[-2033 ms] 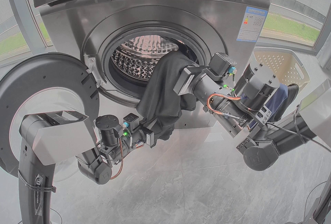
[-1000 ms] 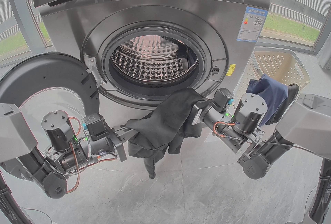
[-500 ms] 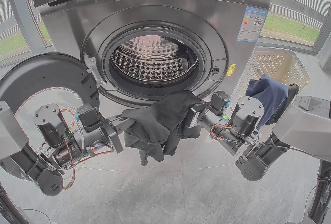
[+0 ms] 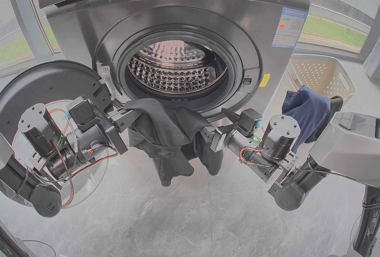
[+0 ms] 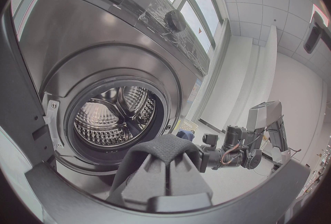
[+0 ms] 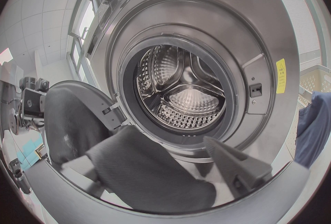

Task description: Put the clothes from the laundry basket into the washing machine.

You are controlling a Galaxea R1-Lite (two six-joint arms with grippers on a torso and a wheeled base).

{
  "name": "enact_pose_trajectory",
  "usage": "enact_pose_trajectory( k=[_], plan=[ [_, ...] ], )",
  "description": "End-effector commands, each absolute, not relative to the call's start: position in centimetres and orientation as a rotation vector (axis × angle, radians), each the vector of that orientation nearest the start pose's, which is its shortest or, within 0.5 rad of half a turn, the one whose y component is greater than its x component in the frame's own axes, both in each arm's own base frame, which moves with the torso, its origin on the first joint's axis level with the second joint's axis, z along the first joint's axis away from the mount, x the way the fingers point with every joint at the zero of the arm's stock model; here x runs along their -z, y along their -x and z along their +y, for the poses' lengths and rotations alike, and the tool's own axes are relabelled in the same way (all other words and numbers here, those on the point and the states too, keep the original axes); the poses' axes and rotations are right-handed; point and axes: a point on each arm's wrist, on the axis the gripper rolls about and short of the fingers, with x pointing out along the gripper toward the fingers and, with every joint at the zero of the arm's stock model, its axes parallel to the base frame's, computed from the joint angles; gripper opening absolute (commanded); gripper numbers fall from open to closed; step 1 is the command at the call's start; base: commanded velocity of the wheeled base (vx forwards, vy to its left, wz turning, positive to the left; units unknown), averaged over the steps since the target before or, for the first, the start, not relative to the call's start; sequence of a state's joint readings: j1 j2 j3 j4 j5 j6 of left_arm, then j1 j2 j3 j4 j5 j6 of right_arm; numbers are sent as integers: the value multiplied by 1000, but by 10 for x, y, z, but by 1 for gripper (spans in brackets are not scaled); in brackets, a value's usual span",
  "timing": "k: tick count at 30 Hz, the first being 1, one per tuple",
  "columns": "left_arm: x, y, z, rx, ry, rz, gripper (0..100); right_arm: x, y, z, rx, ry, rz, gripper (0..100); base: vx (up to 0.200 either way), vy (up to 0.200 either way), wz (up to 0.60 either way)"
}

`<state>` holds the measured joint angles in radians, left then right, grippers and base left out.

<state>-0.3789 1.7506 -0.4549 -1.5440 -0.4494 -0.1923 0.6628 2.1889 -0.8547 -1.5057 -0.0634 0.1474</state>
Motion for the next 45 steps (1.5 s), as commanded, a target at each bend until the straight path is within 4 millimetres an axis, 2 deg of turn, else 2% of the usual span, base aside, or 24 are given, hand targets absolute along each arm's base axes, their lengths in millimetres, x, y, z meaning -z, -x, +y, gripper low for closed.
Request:
enact_pose_trajectory(
  k=[1,9,15,16,22,26,33,36,40,45],
  plan=[
    [-179,-249,-109,843,178,-204,0,-99,-303,235,-610,-182,-73,100,0,0,0],
    [-188,-252,-111,839,203,-232,0,-73,-287,229,-636,-104,33,100,0,0,0],
    [-192,-253,-113,822,217,-246,0,-58,-288,228,-629,-80,80,100,0,0,0],
    [-193,-254,-113,817,222,-250,0,-50,-289,228,-629,-73,99,100,0,0,0],
    [-193,-254,-113,815,231,-249,0,-33,-282,233,-647,-52,151,100,0,0,0],
    [-194,-255,-114,817,231,-252,0,-30,-276,238,-666,-46,163,100,0,0,0],
    [-195,-257,-116,791,236,-263,0,-40,-280,250,-692,-63,108,100,0,0,0],
    [-196,-258,-117,790,238,-264,0,-47,-288,257,-693,-80,61,100,0,0,0],
    [-196,-257,-117,792,239,-267,0,-47,-304,264,-689,-82,18,100,0,0,0],
    [-196,-257,-117,792,238,-267,0,-35,-321,272,-683,-69,3,100,0,0,0]
  ],
)
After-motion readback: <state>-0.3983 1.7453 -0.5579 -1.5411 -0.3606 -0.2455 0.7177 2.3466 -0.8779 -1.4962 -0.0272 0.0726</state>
